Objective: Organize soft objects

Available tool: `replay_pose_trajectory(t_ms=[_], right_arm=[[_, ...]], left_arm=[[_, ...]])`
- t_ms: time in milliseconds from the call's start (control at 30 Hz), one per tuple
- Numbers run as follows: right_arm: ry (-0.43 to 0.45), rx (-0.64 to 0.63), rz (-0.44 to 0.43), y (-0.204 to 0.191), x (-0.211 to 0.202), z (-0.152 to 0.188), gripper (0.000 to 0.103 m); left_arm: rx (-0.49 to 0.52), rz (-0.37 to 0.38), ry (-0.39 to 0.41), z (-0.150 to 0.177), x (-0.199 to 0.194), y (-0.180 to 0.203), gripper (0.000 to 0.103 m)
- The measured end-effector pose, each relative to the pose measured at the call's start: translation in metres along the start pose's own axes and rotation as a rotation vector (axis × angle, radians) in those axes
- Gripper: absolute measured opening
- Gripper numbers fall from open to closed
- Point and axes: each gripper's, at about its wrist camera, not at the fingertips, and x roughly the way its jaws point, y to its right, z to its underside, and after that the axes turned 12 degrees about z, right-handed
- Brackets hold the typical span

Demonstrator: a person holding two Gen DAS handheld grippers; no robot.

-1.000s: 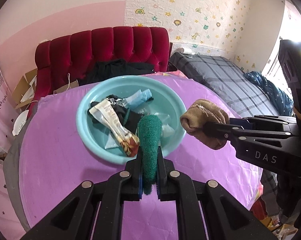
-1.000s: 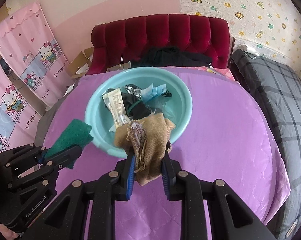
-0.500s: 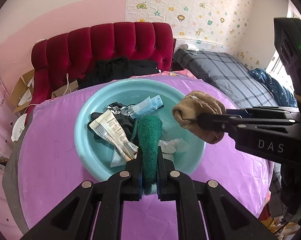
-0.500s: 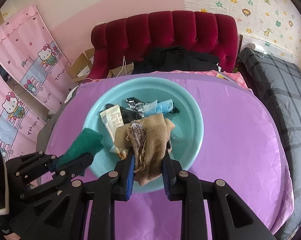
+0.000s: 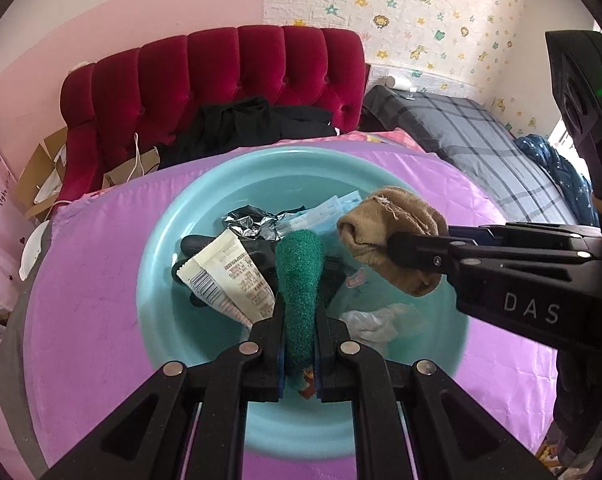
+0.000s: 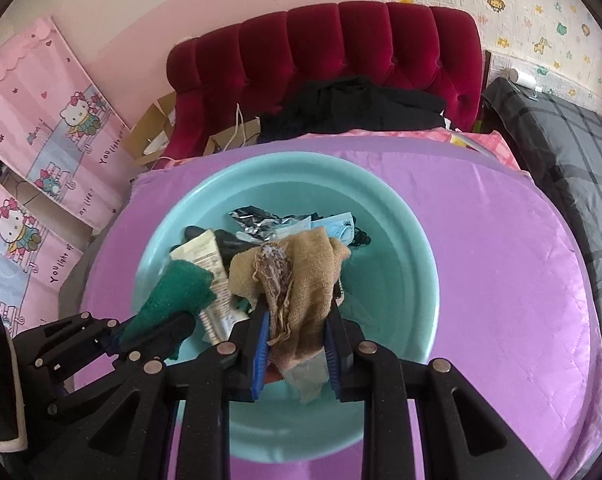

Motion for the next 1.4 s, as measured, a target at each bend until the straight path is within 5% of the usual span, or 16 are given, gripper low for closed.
replay_pose_trajectory(t_ms=[500,833,1000,1033,1067,1133,1200,1300,1400], right_arm=[[-0.073,0.030,0.019,0.010,0.065,-0.015,0.026],[-0.071,0.032,0.017,0.010,0.067,-0.014,0.032],[-0.054,0.028,0.004,0.008,0.058,-0.013,0.041],[-0.057,0.027,0.000,0.008,0.056,-0.013,0.043],[-0.054,0.029,-0.004,0.008,0.054,-0.012,0.050],[-0.038,0.032,-0.017,0.008,0.047,-0.011,0.057],[-0.014,0.032,-0.014,0.008,0.041,-0.011,0.079],[0.006,0.029,0.025,0.008,0.036,-0.012,0.101],[0.011,0.020,0.068,0.008,0.034,-0.011,0.103]], left_arm=[[-0.010,-0.013,-0.052,-0.004,0.049,-0.014,0.010],[0.008,-0.035,-0.048,-0.007,0.051,-0.012,0.011],[0.016,-0.070,-0.031,-0.005,0.044,-0.010,0.024],[0.017,-0.076,-0.027,-0.005,0.043,-0.010,0.035],[0.013,-0.077,-0.022,-0.005,0.041,-0.010,0.058],[0.002,-0.073,-0.005,-0.005,0.037,-0.011,0.088],[-0.001,-0.101,0.019,-0.005,0.032,-0.011,0.093],[-0.010,-0.128,0.025,-0.004,0.029,-0.012,0.103],[-0.010,-0.147,0.021,-0.003,0.028,-0.013,0.103]])
